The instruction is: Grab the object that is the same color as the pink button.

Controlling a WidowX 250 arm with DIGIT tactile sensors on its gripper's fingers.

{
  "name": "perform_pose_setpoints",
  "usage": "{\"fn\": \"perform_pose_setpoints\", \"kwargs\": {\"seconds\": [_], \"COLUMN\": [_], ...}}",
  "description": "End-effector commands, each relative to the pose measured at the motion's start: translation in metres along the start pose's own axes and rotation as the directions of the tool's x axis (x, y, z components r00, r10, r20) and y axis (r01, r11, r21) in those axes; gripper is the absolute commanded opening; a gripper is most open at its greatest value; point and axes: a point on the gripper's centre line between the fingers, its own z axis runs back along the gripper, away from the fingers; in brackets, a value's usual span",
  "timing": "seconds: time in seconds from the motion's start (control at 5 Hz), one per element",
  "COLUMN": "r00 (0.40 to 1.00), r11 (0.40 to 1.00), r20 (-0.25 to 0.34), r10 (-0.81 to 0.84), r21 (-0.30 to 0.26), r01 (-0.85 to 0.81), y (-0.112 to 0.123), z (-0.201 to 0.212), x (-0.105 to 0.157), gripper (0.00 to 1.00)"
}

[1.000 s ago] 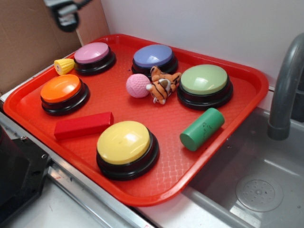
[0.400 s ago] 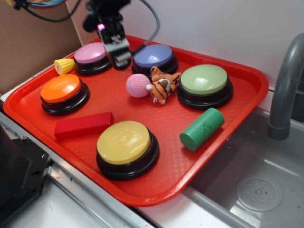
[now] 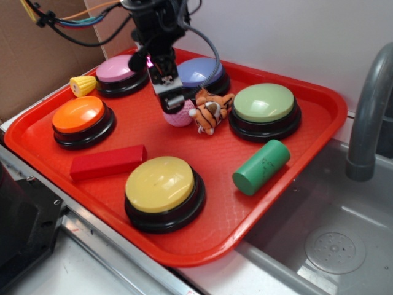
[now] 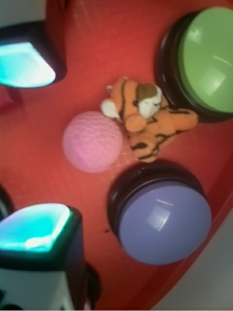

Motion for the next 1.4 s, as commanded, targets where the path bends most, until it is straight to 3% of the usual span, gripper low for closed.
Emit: {"fn": "perform_pose_setpoints", "kwargs": {"seconds": [0.0, 0.4, 0.6, 1.2], "r00": [0.999, 0.999, 1.0, 1.0], "r11": [0.999, 0.999, 1.0, 1.0], "r20": [-0.015, -0.019, -0.003, -0.01], "r10": [-0.039, -0.04, -0.017, -0.002], "r21": [-0.011, -0.026, -0.021, -0.006], "r01": [0.039, 0.04, 0.017, 0.002], "y": [0.002, 0.003, 0.004, 0.006], "z": [-0.025, -0.041, -0.04, -0.03], "x": [0.011, 0.014, 0.013, 0.011], "gripper": [1.0, 0.97, 0.0, 0.0]}}
